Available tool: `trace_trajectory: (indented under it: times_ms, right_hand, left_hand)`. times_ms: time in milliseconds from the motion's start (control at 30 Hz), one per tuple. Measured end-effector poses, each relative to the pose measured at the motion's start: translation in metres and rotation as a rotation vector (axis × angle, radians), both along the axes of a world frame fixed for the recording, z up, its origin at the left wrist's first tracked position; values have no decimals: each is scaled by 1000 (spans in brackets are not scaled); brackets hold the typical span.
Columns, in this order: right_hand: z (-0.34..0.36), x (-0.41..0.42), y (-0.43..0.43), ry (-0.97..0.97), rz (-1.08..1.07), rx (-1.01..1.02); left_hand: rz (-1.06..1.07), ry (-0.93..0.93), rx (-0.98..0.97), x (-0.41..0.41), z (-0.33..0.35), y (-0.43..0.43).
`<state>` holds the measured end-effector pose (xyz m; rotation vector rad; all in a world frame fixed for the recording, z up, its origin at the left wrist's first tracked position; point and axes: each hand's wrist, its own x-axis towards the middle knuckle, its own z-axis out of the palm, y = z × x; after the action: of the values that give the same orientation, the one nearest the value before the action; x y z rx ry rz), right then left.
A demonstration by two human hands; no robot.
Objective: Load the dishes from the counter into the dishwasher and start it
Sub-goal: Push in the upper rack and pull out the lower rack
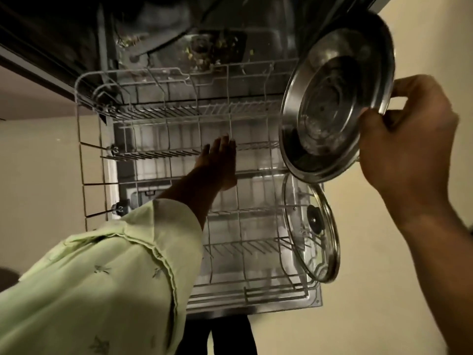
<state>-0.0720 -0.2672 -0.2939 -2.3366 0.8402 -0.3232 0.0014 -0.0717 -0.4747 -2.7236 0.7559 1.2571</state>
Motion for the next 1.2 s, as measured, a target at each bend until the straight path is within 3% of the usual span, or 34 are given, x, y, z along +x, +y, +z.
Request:
trace_trajectory:
  times_ms: [300, 633, 1200]
  right_hand:
    - [-2, 20, -15, 31, 50, -128]
    - [-1, 29, -23, 157, 49, -138]
    - [-13, 36, -20, 245, 46, -92]
  left_hand:
    - [-34, -40, 49, -24, -1, 5]
    - [-124, -94, 104, -21, 2, 5]
    - [-179, -10, 121, -6, 4, 5]
